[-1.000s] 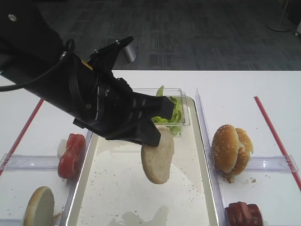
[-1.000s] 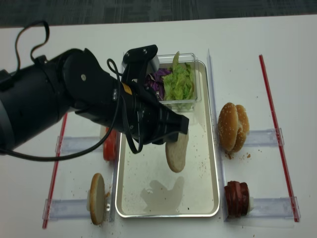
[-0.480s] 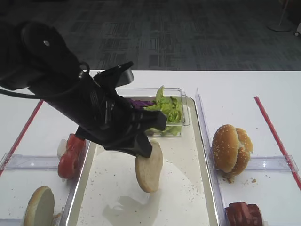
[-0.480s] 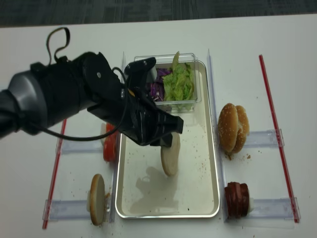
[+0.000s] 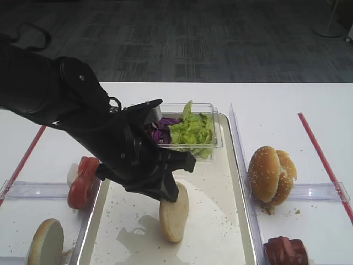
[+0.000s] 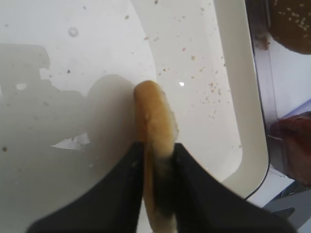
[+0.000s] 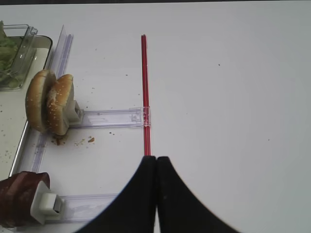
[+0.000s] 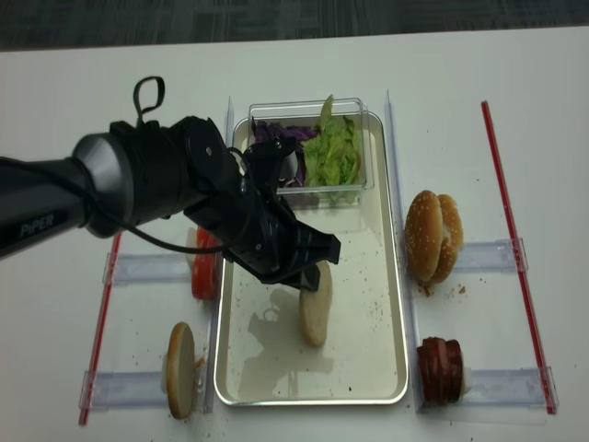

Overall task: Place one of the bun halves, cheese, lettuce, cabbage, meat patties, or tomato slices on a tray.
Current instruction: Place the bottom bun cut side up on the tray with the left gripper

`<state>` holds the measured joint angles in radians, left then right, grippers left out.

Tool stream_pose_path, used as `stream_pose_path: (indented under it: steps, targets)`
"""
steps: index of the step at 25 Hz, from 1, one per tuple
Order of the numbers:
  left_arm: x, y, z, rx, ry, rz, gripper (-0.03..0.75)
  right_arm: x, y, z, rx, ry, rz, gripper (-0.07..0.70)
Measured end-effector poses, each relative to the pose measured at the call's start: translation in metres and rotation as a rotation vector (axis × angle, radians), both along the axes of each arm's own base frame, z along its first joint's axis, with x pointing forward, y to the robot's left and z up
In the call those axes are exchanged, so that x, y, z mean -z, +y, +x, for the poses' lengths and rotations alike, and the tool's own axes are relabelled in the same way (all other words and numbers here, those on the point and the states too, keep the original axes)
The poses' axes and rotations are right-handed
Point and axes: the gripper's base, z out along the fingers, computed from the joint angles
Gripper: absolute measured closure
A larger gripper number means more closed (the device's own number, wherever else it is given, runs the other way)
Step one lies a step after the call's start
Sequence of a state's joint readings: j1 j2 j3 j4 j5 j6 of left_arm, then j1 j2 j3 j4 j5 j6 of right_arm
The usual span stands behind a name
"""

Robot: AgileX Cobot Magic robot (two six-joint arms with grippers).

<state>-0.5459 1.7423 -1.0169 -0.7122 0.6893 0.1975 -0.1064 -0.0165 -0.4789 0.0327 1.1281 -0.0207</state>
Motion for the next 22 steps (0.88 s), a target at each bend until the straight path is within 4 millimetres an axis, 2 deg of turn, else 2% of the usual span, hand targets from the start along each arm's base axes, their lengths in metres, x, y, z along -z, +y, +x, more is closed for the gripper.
stream_pose_path:
  steps: [2,6,8,12,22]
  targets:
    - [0.000,0.002,0.002,-0.007,-0.002,-0.001,0.473,0.000,0.000,0.000,0.000,0.000,0.000,0.267]
    - [0.000,0.012,0.007,-0.031,0.016,0.000,0.179,0.000,0.000,0.000,0.000,0.000,0.000,0.267]
    - [0.000,0.016,0.009,-0.042,0.025,0.001,0.112,0.000,0.000,0.000,0.000,0.000,0.000,0.267]
    - [0.000,0.019,0.011,-0.050,0.032,0.001,0.074,0.000,0.000,0.000,0.000,0.000,0.000,0.267]
    - [0.000,0.019,0.010,-0.046,0.035,0.002,0.072,0.000,0.000,0.000,0.000,0.000,0.000,0.267]
